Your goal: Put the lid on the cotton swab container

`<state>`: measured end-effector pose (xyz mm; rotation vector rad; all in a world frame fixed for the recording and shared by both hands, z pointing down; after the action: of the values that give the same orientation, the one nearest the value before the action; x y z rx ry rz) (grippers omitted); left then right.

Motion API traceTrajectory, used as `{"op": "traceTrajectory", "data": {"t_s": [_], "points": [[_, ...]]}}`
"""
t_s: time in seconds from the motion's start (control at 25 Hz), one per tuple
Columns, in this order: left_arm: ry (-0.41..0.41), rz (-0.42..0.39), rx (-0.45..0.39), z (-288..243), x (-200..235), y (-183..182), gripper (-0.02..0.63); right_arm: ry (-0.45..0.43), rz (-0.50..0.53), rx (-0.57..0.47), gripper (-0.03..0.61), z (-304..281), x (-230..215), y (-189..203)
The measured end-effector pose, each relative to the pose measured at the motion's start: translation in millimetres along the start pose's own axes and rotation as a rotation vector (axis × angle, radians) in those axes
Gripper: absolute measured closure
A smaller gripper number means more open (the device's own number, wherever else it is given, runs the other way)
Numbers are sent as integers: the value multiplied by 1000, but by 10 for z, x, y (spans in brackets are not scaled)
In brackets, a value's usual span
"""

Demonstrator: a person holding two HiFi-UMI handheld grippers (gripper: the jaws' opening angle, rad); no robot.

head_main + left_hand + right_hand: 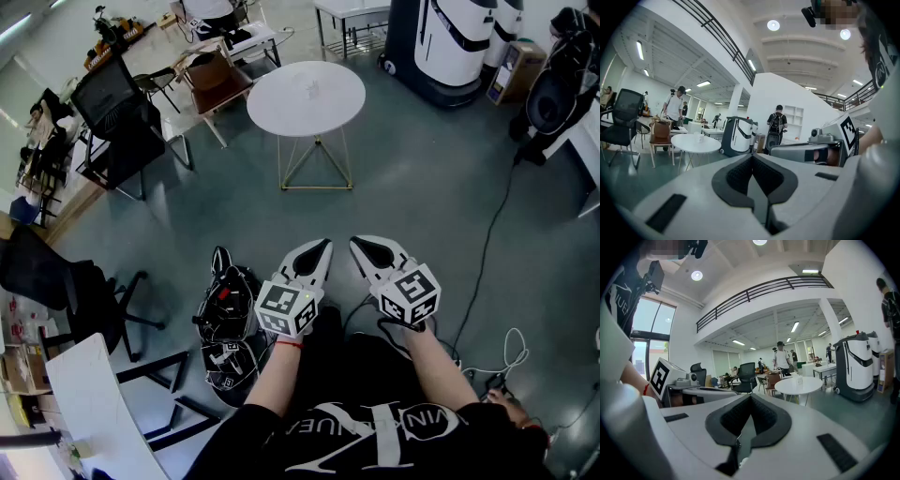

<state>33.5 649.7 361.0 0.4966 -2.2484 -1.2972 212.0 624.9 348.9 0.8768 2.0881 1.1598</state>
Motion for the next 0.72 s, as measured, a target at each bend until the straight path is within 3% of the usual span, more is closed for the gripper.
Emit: {"op": "traceTrajectory", "data": {"t_s": [0.36,0.72], "points": [[-4,5,10,-59,26,-8,607,13,-26,4,577,-36,-86,7],[-7,36,20,-251,329,-80,607,35,-87,-28,577,-271,-344,-74]]}}
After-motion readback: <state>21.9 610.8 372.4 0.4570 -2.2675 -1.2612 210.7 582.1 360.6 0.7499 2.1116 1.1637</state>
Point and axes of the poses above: the fingertips, and each gripper's own axes: z backward along the fingers, x to its left, y out of its underside, the point moved 10 cm from there along z, backward along the fingers, and after that the axes turned 15 degrees about x, right-handed, at the moved point
